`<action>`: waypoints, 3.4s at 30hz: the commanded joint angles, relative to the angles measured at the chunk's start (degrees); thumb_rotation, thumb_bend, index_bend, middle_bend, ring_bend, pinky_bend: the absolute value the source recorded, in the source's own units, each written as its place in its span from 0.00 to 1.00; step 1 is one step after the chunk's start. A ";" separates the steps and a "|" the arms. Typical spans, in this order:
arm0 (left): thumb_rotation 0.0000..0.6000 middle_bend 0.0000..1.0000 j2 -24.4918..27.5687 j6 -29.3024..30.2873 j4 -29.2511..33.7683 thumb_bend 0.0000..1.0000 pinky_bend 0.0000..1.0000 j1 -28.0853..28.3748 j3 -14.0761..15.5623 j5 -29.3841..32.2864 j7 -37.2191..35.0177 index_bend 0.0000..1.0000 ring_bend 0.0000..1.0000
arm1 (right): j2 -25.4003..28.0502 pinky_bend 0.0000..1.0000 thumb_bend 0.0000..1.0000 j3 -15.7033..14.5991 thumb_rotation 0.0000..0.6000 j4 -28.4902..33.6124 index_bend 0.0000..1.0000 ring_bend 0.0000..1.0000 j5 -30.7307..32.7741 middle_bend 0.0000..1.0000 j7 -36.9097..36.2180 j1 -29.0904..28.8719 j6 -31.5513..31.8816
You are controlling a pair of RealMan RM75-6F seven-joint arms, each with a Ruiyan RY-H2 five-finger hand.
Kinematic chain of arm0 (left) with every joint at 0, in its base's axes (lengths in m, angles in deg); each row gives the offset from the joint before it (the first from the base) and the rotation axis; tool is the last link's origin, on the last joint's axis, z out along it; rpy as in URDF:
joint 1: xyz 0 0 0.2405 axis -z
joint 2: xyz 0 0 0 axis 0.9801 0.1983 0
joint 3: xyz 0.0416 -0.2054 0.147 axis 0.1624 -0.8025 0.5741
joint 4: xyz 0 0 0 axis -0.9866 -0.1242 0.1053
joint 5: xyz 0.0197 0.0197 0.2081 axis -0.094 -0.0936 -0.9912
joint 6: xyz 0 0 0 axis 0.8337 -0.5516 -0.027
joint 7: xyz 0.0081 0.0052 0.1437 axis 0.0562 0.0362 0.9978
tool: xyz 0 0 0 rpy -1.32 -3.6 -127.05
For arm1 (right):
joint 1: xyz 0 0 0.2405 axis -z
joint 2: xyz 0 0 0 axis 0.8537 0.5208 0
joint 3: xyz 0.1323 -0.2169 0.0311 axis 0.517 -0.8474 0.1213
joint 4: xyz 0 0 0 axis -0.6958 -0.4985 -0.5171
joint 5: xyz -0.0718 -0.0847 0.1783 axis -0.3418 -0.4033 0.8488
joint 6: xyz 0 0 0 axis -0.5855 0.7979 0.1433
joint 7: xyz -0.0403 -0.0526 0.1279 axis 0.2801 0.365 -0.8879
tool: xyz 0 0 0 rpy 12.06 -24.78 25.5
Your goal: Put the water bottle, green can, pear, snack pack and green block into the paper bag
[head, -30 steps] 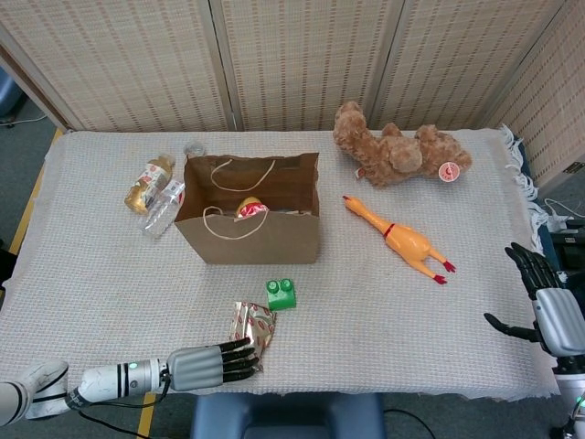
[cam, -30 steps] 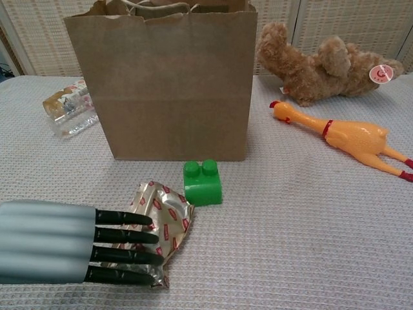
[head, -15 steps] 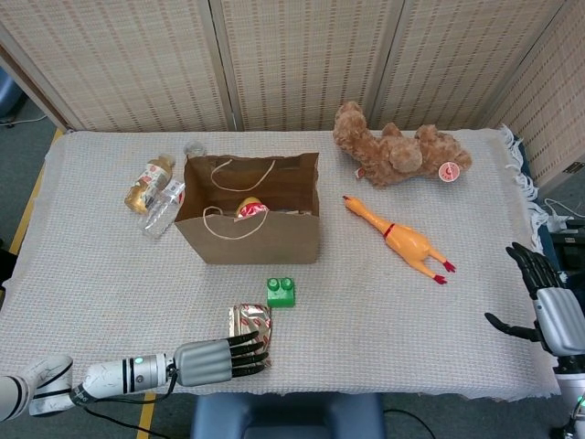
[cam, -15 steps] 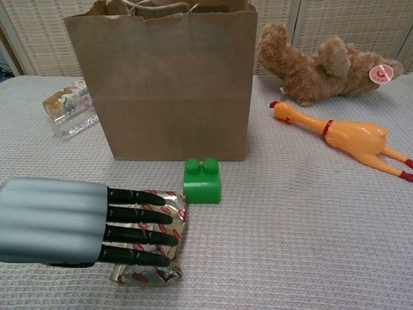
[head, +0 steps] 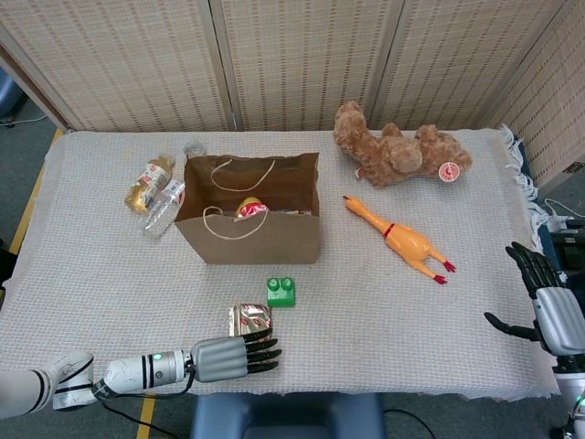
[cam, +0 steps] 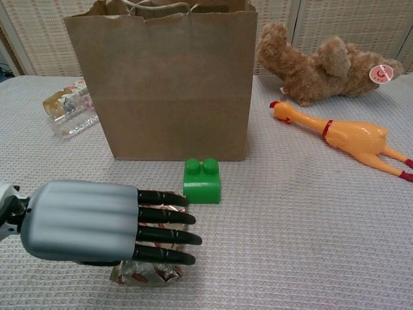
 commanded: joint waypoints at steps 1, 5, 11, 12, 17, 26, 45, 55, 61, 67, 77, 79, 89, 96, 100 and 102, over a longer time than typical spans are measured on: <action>1.00 0.00 -0.79 -1.00 -0.35 0.39 0.06 0.73 -0.15 0.69 -0.28 0.00 0.00 | 0.05 0.00 0.06 0.04 1.00 0.06 0.00 0.00 0.08 0.00 -0.07 -0.03 -0.07; 1.00 0.00 -2.57 -1.73 -2.15 0.39 0.06 1.78 -0.30 1.16 -0.65 0.00 0.00 | 0.01 0.00 0.06 0.06 1.00 -0.05 0.00 0.00 0.03 0.00 -0.09 -0.02 0.01; 1.00 0.00 -5.25 -2.69 -6.41 0.39 0.06 3.00 -0.38 2.43 -1.18 0.00 0.00 | 0.12 0.00 0.06 0.02 1.00 0.01 0.00 0.00 0.03 0.00 -0.40 -0.06 -0.15; 1.00 0.00 -5.43 -2.81 -6.89 0.39 0.06 3.15 -0.33 2.54 -1.07 0.00 0.00 | 0.16 0.00 0.06 0.01 1.00 0.05 0.00 0.00 0.06 0.00 -0.49 -0.07 -0.21; 1.00 0.00 -6.25 -3.85 -8.77 0.39 0.06 3.08 -0.21 4.54 -0.68 0.00 0.00 | 0.26 0.00 0.06 -0.04 1.00 0.12 0.00 0.00 0.07 0.00 -0.62 -0.13 -0.41; 1.00 0.39 -5.45 -1.44 -9.02 0.57 0.47 2.51 1.76 4.79 -0.40 0.40 0.32 | 0.23 0.00 0.06 -0.02 1.00 0.28 0.00 0.00 0.09 0.00 -0.42 -0.12 -0.37; 1.00 0.65 16.13 16.13 1.28 0.66 0.64 -10.58 -0.94 17.32 4.83 0.63 0.57 | 0.15 0.00 0.06 -0.02 1.00 -0.06 0.00 0.00 -0.15 0.00 -0.74 0.16 0.29; 1.00 0.66 16.48 31.45 1.39 0.66 0.68 -22.84 -15.47 43.27 -5.49 0.65 0.59 | -0.14 0.00 0.06 0.07 1.00 0.41 0.00 0.00 -0.18 0.00 0.82 0.00 0.21; 1.00 0.66 13.58 29.18 17.37 0.66 0.68 -21.38 -27.38 59.41 -12.69 0.64 0.59 | -0.40 0.00 0.06 0.09 1.00 0.62 0.00 0.00 -0.42 0.00 1.80 -0.30 0.00; 1.00 0.66 10.71 23.92 26.52 0.66 0.68 -15.85 -36.67 70.24 -16.39 0.66 0.58 | -0.39 0.00 0.06 0.05 1.00 0.61 0.00 0.00 -0.52 0.00 1.81 -0.40 -0.09; 1.00 0.67 1.43 19.62 21.78 0.66 0.68 -3.09 -43.18 72.98 -14.98 0.67 0.58 | 0.36 0.00 0.06 -0.23 1.00 0.28 0.00 0.00 -0.24 0.00 0.00 -0.22 -0.43; 1.00 0.67 -0.39 19.25 19.80 0.66 0.69 -0.99 -43.86 73.49 -14.58 0.67 0.58 | 0.52 0.00 0.06 -0.26 1.00 0.27 0.00 0.00 -0.09 0.00 -0.36 -0.17 -0.53; 1.00 0.67 -8.00 16.36 8.96 0.65 0.69 7.38 -43.81 72.56 -13.71 0.66 0.58 | 0.93 0.00 0.06 -0.26 1.00 0.29 0.00 0.00 0.62 0.00 -1.09 0.16 -0.70; 1.00 0.64 -10.02 13.91 6.84 0.62 0.66 8.47 -40.49 73.02 -11.99 0.63 0.56 | 1.02 0.00 0.06 -0.31 1.00 0.24 0.00 0.00 0.61 0.00 -1.39 0.31 -0.64; 1.00 0.43 -8.18 10.54 8.52 0.48 0.47 8.22 -38.21 73.97 -9.90 0.42 0.33 | 1.02 0.00 0.06 -0.32 1.00 0.18 0.00 0.00 0.50 0.00 -1.42 0.31 -0.63; 1.00 0.26 -7.06 9.09 9.60 0.42 0.33 8.22 -37.88 74.87 -9.22 0.27 0.17 | 1.02 0.00 0.06 -0.33 1.00 0.19 0.00 0.00 0.46 0.00 -1.30 0.27 -0.69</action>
